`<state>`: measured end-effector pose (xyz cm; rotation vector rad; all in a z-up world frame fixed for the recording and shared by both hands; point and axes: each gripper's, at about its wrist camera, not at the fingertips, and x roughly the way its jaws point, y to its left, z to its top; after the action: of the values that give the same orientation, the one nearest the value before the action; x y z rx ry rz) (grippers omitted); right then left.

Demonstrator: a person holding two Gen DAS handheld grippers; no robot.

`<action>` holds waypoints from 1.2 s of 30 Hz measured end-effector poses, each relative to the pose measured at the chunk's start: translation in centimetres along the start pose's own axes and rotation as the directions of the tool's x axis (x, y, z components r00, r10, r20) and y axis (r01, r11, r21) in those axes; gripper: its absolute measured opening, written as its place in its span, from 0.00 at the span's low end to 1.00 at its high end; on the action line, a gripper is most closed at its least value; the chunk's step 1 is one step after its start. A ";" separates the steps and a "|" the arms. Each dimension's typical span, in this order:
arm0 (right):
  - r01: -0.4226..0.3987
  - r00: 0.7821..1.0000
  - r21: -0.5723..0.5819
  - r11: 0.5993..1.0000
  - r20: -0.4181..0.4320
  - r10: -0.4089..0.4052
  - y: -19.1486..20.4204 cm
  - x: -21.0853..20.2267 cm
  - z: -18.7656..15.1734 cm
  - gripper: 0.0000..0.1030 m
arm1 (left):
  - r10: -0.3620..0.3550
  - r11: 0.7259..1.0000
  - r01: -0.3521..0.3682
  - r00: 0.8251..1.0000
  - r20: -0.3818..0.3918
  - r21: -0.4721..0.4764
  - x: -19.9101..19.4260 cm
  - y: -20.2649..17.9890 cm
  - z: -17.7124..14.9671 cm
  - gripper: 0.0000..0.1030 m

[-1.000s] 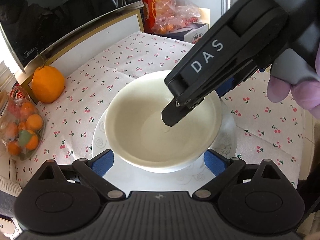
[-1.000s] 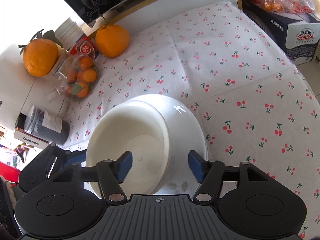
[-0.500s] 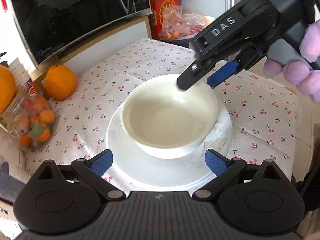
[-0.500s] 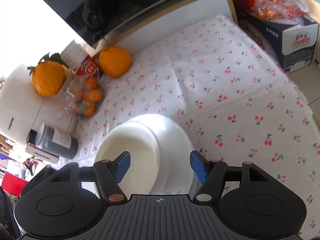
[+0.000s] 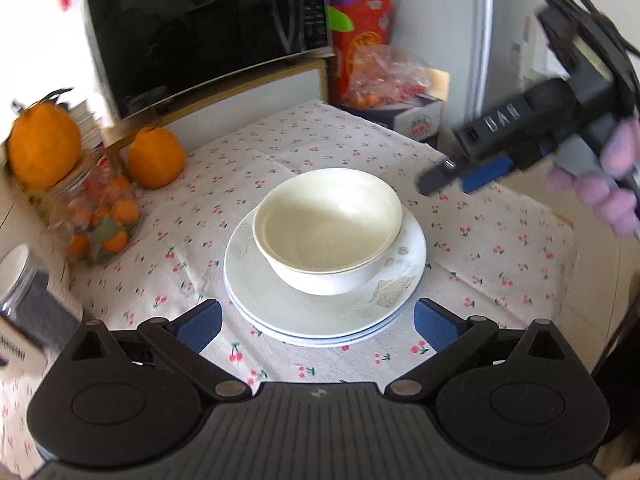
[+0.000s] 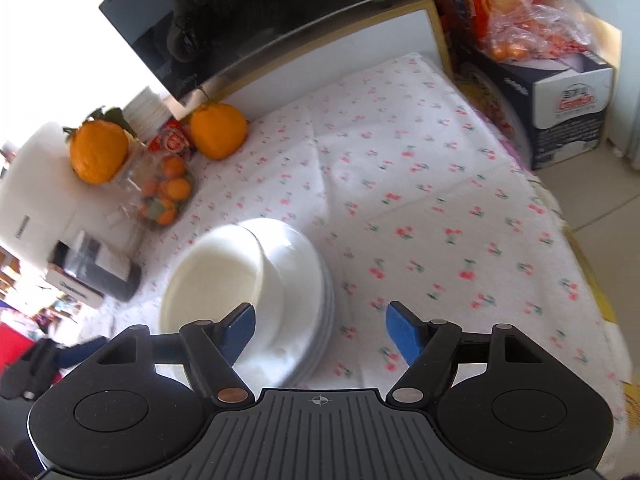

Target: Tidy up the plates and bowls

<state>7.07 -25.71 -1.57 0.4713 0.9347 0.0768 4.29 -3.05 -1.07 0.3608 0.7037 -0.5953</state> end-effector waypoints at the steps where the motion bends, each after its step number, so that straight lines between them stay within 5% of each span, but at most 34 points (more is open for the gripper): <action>1: 0.006 1.000 -0.015 1.000 0.003 -0.006 0.0 -0.4 -0.3 0.71 | 0.016 1.000 -0.016 1.000 -0.001 -0.020 -0.2 -0.2 -0.1 0.99; 8: 0.032 0.998 -0.098 0.995 0.050 -0.027 1.1 -3.0 -2.5 0.75 | 0.151 0.958 -0.167 0.985 -0.083 -0.235 -1.0 -0.7 -1.2 1.00; 16: 0.109 0.992 -0.197 0.974 0.086 -0.093 3.3 -3.6 -5.8 0.82 | 0.235 0.889 -0.275 0.960 -0.149 -0.366 -1.2 -2.3 -2.8 1.00; 27: 0.228 0.973 -0.266 0.936 0.100 -0.209 4.6 -1.8 -8.5 0.84 | 0.336 0.801 -0.386 0.922 -0.191 -0.457 -0.5 -2.7 -3.4 1.00; 36: 0.261 0.964 -0.272 0.926 0.117 -0.237 4.7 -1.2 -8.6 0.87 | 0.355 0.773 -0.408 0.913 -0.202 -0.486 -0.7 -3.1 -3.3 1.00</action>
<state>0.20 -18.76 -2.97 0.0841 0.8790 -0.0388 0.27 -3.57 -3.29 0.0175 0.8291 0.0194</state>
